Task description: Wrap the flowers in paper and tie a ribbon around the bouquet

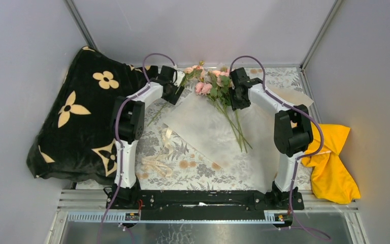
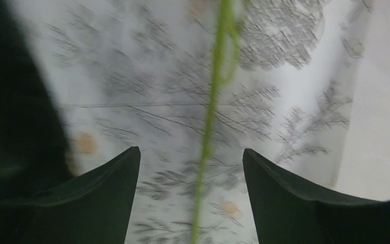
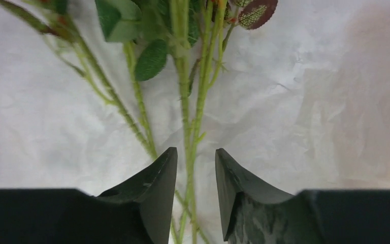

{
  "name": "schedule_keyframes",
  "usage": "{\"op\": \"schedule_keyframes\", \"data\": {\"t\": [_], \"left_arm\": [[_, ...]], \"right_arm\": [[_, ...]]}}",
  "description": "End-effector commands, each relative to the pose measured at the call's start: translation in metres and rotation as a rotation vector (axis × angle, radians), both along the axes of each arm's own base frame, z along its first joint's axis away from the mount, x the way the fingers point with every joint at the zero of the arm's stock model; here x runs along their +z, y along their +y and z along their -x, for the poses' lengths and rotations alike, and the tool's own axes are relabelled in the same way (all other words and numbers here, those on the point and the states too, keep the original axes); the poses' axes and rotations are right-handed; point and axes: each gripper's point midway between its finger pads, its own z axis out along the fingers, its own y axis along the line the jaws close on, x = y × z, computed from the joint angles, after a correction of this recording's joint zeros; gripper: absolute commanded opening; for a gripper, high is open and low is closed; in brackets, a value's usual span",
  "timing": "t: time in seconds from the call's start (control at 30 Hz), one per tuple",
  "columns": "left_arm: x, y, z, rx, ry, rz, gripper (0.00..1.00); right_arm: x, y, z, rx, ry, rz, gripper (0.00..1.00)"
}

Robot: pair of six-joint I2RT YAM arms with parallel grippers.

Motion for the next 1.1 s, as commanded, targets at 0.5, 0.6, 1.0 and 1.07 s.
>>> {"op": "schedule_keyframes", "data": {"t": [0.5, 0.6, 1.0, 1.07], "left_arm": [[-0.055, 0.009, -0.011, -0.069, 0.109, -0.135, 0.09], [-0.053, 0.011, -0.009, -0.022, 0.131, -0.104, 0.0], [0.135, -0.018, 0.013, 0.177, -0.071, 0.525, 0.0], [0.155, -0.034, 0.036, 0.118, -0.059, 0.585, 0.0]], "right_arm": [[0.06, 0.0, 0.014, 0.026, -0.086, -0.069, 0.55], [0.078, 0.01, 0.023, 0.06, -0.133, -0.142, 0.6], [0.17, 0.127, 0.042, 0.138, -0.394, -0.903, 0.8], [0.19, 0.143, 0.038, 0.14, -0.41, -1.023, 0.84]]}}
